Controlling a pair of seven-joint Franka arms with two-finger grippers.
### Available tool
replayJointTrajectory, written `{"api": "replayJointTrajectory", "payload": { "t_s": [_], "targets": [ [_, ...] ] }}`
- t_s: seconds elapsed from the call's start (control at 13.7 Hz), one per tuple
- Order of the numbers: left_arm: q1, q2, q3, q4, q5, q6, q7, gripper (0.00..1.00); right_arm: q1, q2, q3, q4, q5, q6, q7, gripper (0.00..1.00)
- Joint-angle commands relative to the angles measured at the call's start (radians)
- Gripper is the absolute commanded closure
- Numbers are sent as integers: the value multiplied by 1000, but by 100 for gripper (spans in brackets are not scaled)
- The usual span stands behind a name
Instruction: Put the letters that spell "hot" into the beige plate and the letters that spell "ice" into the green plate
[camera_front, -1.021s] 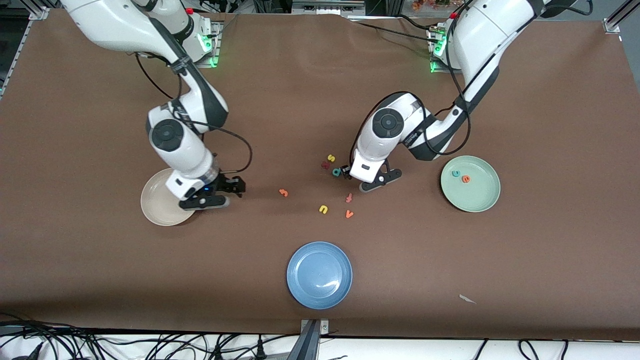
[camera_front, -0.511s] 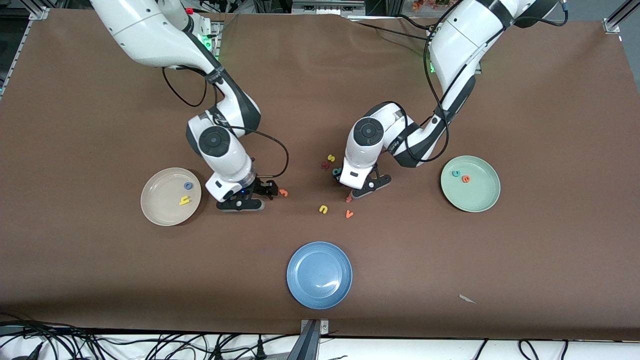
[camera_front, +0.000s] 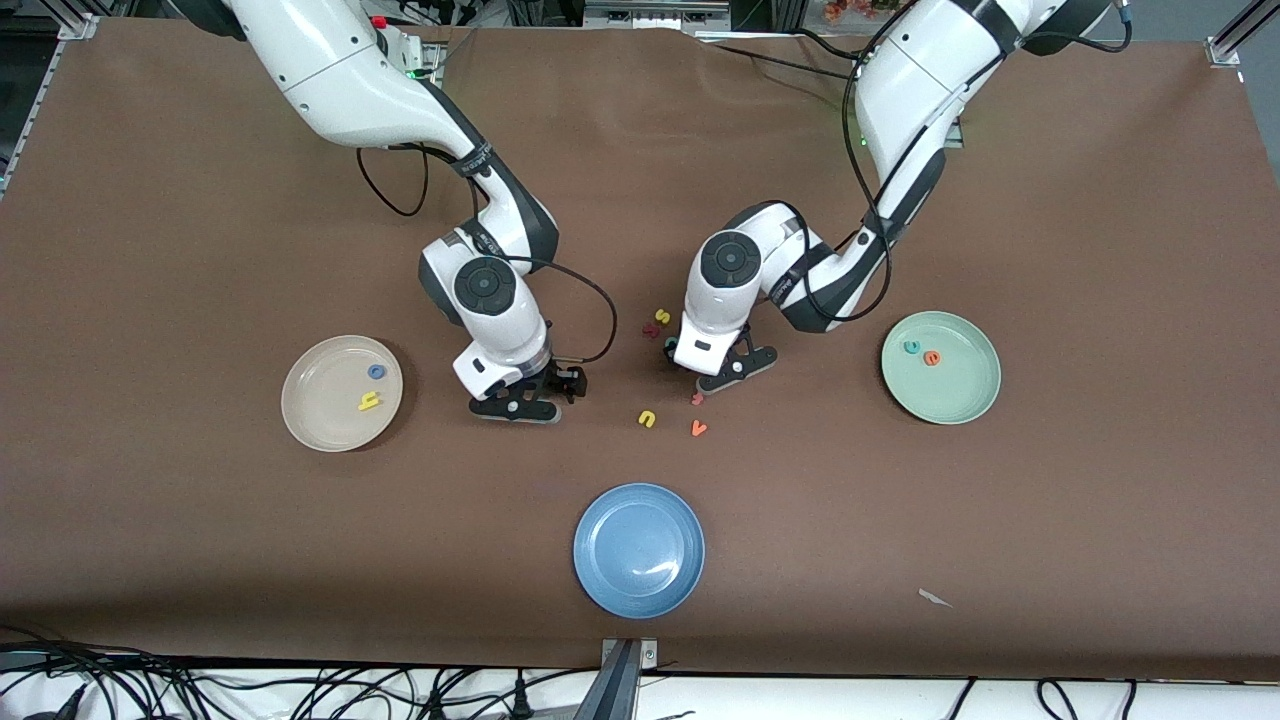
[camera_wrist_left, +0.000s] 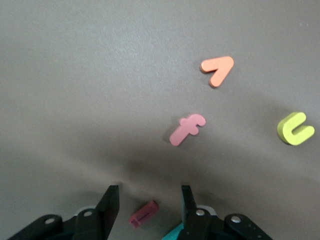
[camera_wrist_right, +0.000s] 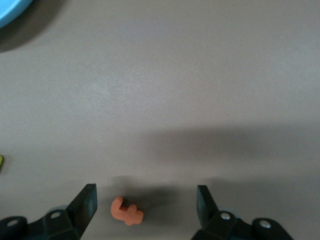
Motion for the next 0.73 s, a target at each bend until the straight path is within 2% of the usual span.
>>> {"api": "replayJointTrajectory", "payload": {
  "t_s": [0.0,0.51,0.66],
  "targets": [
    [-17,7,12,7,76,-3,-37,42,17,20,-16,32,0,-8,49,11],
    [-11,8,13,-9,81,31,-42,44,32,43,-16,37,1,-8,119,11],
    [-11,8,13,-9,81,31,-42,51,39,44,-16,44,3,-8,123,11]
  ]
}}
